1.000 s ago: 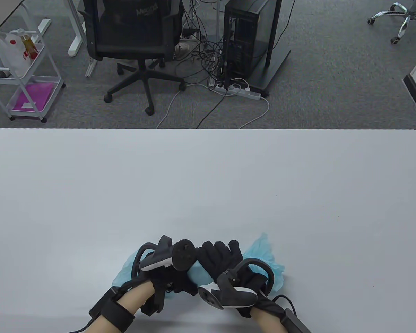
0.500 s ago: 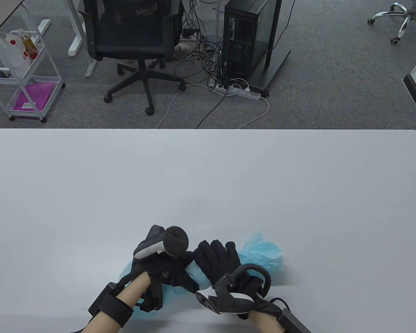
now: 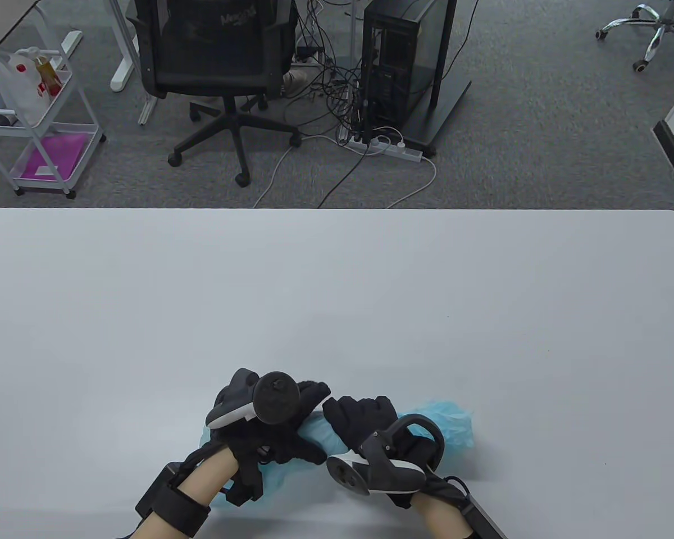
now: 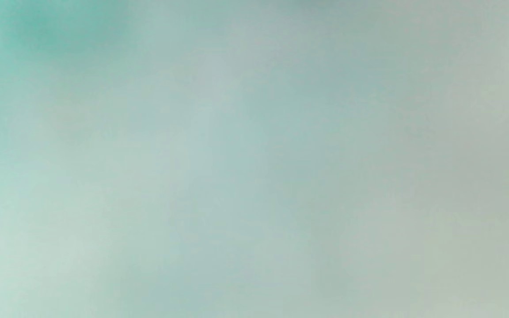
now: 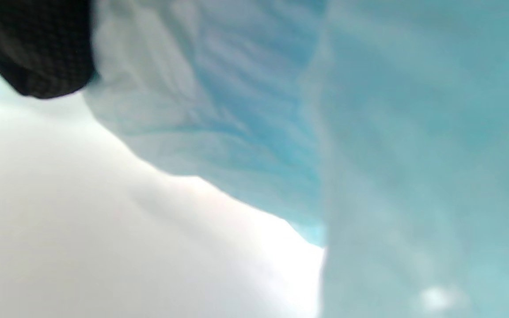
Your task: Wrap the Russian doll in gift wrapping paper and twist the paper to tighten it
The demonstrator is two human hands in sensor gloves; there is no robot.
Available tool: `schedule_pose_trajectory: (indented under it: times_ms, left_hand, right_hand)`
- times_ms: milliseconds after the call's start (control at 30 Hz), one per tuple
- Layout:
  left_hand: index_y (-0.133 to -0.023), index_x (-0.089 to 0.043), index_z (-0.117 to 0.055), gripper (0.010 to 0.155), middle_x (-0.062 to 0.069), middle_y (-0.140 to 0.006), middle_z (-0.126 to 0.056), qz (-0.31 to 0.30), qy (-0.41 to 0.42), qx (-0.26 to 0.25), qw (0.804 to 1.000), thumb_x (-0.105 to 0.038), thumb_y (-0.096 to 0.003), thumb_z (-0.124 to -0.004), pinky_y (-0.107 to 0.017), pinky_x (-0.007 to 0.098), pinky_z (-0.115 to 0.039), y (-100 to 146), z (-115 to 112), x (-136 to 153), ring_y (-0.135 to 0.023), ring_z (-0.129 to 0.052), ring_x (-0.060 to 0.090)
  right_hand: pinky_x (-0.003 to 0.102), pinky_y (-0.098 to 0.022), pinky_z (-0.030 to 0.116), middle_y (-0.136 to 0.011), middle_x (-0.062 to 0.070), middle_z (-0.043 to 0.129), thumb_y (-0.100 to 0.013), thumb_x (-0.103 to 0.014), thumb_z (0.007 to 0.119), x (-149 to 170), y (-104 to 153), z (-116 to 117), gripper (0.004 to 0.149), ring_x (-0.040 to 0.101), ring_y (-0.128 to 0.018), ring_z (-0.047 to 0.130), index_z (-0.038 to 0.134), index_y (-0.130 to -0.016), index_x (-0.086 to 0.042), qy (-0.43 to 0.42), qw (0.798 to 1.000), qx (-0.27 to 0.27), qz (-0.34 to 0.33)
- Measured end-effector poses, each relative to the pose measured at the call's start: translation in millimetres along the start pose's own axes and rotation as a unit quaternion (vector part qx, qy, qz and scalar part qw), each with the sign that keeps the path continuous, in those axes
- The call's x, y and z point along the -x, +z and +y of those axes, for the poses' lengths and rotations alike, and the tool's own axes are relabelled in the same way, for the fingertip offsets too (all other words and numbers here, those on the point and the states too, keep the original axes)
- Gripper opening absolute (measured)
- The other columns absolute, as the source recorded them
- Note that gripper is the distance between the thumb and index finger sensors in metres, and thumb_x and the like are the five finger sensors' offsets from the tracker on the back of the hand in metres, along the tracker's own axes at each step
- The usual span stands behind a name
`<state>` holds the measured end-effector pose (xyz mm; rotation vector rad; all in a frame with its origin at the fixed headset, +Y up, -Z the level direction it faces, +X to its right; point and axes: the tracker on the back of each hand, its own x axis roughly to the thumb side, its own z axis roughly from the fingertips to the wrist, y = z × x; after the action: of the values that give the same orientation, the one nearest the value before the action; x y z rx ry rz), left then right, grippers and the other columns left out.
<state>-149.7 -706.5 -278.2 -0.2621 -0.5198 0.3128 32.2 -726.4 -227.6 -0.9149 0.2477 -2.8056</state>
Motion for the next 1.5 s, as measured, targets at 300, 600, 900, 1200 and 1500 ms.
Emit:
schedule_pose_trajectory:
  times_ms: [300,600,900,1200,1500]
  left_hand:
    - [-0.105,-0.051,-0.025,0.094,-0.022,-0.122,-0.023,-0.042,-0.039,-0.192,0.98,-0.064,-0.0306,-0.08,-0.09,0.052,-0.032,43,53,-22,-0.123,-0.032,0.018]
    - [-0.096,-0.054,0.005,0.119,-0.025,-0.116,0.005,0.016,-0.296,-0.131,0.946,-0.067,-0.0207,-0.086,-0.091,0.053,-0.015,22,2,-24,-0.123,-0.006,0.012]
    - [-0.099,-0.056,-0.018,0.097,-0.03,-0.098,-0.056,0.024,-0.211,-0.145,0.967,-0.053,-0.0336,-0.089,-0.091,0.049,-0.047,22,5,-13,-0.098,-0.083,-0.001]
    - [-0.093,-0.038,-0.064,0.062,-0.013,-0.077,-0.092,-0.007,0.01,0.002,1.0,-0.04,-0.0351,-0.087,-0.059,0.034,-0.085,5,4,13,-0.039,-0.105,0.006]
    - [-0.088,-0.022,-0.07,0.059,-0.007,-0.069,-0.096,0.001,0.112,0.185,0.976,-0.04,-0.0346,-0.087,-0.05,0.033,-0.09,-8,-10,28,-0.028,-0.106,0.005]
  right_hand:
    - [0.059,-0.058,0.081,-0.101,0.012,0.075,-0.023,-0.071,0.084,39,10,-11,0.108,0.029,-0.079,0.097,0.04,-0.106,-0.017,-0.017,0.999,0.0,0.05]
    - [0.057,-0.054,0.085,-0.098,0.013,0.079,-0.025,-0.074,0.082,60,15,-24,0.107,0.029,-0.075,0.101,0.044,-0.106,-0.017,-0.14,0.989,-0.006,0.035]
    - [0.058,-0.056,0.083,-0.1,0.013,0.077,-0.025,-0.072,0.084,45,15,-28,0.106,0.03,-0.077,0.099,0.043,-0.106,-0.017,-0.126,0.992,0.002,0.001]
    - [0.061,-0.064,0.076,-0.104,0.01,0.072,-0.023,-0.067,0.088,26,17,-31,0.106,0.031,-0.084,0.093,0.04,-0.107,-0.022,-0.025,0.999,0.041,0.003]
    - [0.062,-0.072,0.067,-0.11,0.005,0.063,-0.023,-0.061,0.092,14,18,-26,0.107,0.03,-0.094,0.085,0.034,-0.106,-0.027,0.026,0.998,0.055,-0.006]
